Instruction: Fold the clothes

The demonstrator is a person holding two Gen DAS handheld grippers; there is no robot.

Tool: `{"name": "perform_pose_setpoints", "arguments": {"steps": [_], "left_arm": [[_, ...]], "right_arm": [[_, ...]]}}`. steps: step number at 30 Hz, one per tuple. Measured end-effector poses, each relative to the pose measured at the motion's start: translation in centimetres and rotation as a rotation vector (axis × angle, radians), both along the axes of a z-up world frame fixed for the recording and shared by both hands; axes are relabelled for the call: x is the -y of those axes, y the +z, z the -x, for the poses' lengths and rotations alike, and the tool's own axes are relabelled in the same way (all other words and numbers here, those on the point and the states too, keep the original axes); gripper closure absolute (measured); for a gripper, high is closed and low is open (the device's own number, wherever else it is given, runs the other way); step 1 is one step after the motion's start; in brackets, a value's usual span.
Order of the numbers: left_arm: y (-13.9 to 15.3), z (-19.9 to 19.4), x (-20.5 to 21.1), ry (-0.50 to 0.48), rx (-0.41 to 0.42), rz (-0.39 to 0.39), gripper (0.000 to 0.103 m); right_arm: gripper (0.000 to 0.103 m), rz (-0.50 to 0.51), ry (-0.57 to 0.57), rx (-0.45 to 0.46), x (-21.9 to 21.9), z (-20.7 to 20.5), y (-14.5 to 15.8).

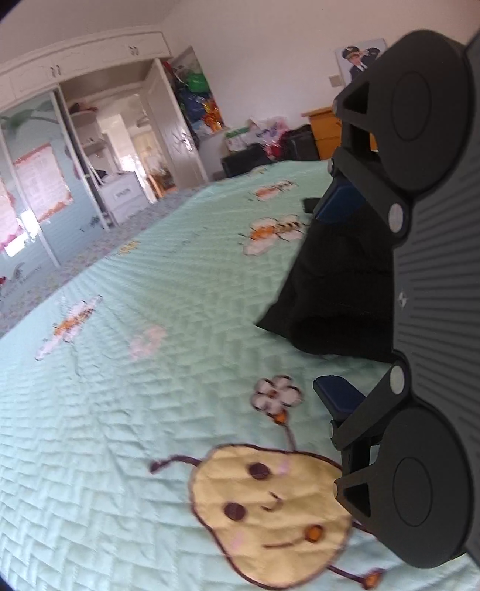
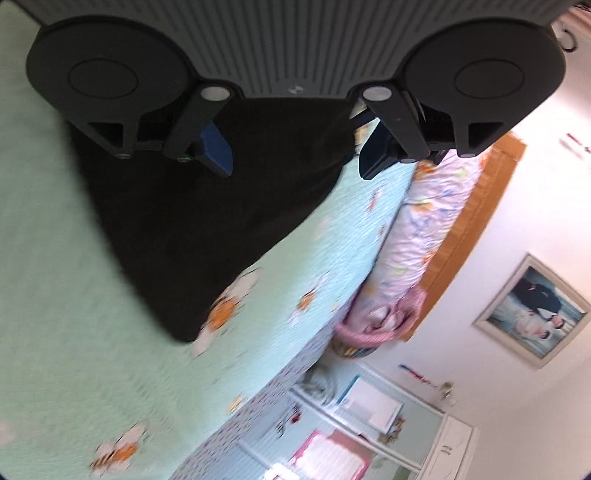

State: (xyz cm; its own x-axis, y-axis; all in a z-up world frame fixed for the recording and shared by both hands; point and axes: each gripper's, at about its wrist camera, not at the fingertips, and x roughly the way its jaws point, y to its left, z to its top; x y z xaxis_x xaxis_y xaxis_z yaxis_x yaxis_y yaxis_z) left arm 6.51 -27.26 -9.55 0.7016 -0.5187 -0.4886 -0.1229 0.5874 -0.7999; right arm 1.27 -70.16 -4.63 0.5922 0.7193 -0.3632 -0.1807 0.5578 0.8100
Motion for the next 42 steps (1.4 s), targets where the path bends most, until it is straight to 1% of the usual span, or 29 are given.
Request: {"name": "perform_pose_setpoints", "arguments": {"steps": [3,6,7,8,10,12,13,14,15,16,17,19,21,23,26,29,30,31,32,34,35,38,40,41,42], "left_arm": [[-0.3,-0.6,-0.1,-0.002,-0.006,0.003,0.01],[-0.5,-1.1,-0.1,-0.007,0.006,0.009,0.014],[-0.5,-1.2,-0.1,-0.009,0.014,0.012,0.021],[-0.5,-1.4,0.0,-0.014,0.017,0.008,0.032],[-0.4,-1.5,0.2,-0.021,0.018,-0.011,0.035],[-0.4,-1.4,0.2,-0.019,0.021,-0.014,0.039],[-0.4,-1.3,0.0,-0.015,0.022,-0.013,0.044],[-0.3,-1.2,-0.1,-0.014,0.024,-0.02,0.053],[-0.2,-1.2,-0.3,-0.012,0.026,-0.029,0.058],[-0.1,-1.1,-0.3,-0.015,0.027,-0.04,0.065],[-0.1,-1.1,-0.3,-0.018,0.027,-0.053,0.068],[0.1,-1.0,-0.2,-0.021,0.03,-0.072,0.069],[0.3,-0.8,0.0,-0.026,0.044,-0.086,0.067],[0.7,-0.7,0.4,-0.043,0.069,-0.107,0.059],[1.2,-0.8,1.0,-0.086,0.106,-0.145,0.054],[1.1,-1.1,1.4,-0.126,0.125,-0.177,0.054],[1.2,-1.1,1.6,-0.136,0.132,-0.202,0.055],[1.3,-1.1,1.8,-0.146,0.141,-0.229,0.065],[1.5,-1.1,2.1,-0.154,0.154,-0.262,0.083],[2.1,-0.9,2.3,-0.161,0.187,-0.269,0.09],[2.5,-0.8,2.5,-0.164,0.208,-0.26,0.093],[4.3,-0.5,2.7,-0.169,0.286,-0.232,0.093],[4.7,-0.8,2.7,-0.156,0.315,-0.227,0.093],[4.5,-1.3,2.8,-0.154,0.305,-0.247,0.093],[3.8,-2.0,2.8,-0.159,0.267,-0.273,0.093]], "right_arm": [[0.026,-0.039,0.01,-0.036,-1.4,-0.5,-0.7],[0.026,-0.021,0.027,-0.046,-2.3,-0.2,-1.0],[0.026,-0.016,0.03,-0.049,-2.3,-0.1,-1.0],[0.026,-0.012,0.032,-0.052,-2.4,0.0,-1.1],[0.026,-0.013,0.031,-0.054,-2.5,0.2,-1.1],[0.026,-0.008,0.029,-0.053,-2.7,0.3,-1.0],[0.026,0.002,0.034,-0.047,-2.9,0.4,-0.8],[0.026,0.02,0.045,-0.031,-3.4,0.5,-0.6],[0.026,0.042,0.064,-0.005,-4.0,0.7,-0.2],[0.026,0.065,0.083,0.02,-4.7,0.9,0.1],[0.026,0.086,0.105,0.043,-5.4,1.1,0.5],[0.026,0.118,0.16,0.072,-7.0,1.1,0.9],[0.026,0.165,0.196,0.093,-8.7,1.0,1.1],[0.026,0.187,0.216,0.106,-9.9,0.9,1.0],[0.026,0.213,0.24,0.119,-11.3,0.6,0.7],[0.026,0.243,0.252,0.121,-12.3,0.2,0.0],[0.026,0.251,0.253,0.12,-12.5,0.2,-0.2],[0.026,0.26,0.254,0.12,-12.7,0.2,-0.4],[0.026,0.269,0.256,0.121,-12.9,0.2,-0.6],[0.026,0.294,0.258,0.135,-13.4,0.3,-0.4],[0.026,0.305,0.256,0.142,-13.6,0.5,-0.3],[0.026,0.317,0.235,0.177,-13.7,1.2,0.5],[0.026,0.328,0.229,0.221,-14.3,1.6,1.2],[0.026,0.34,0.229,0.238,-14.6,1.7,1.5],[0.026,0.36,0.238,0.235,-15.2,1.5,1.4]]}}
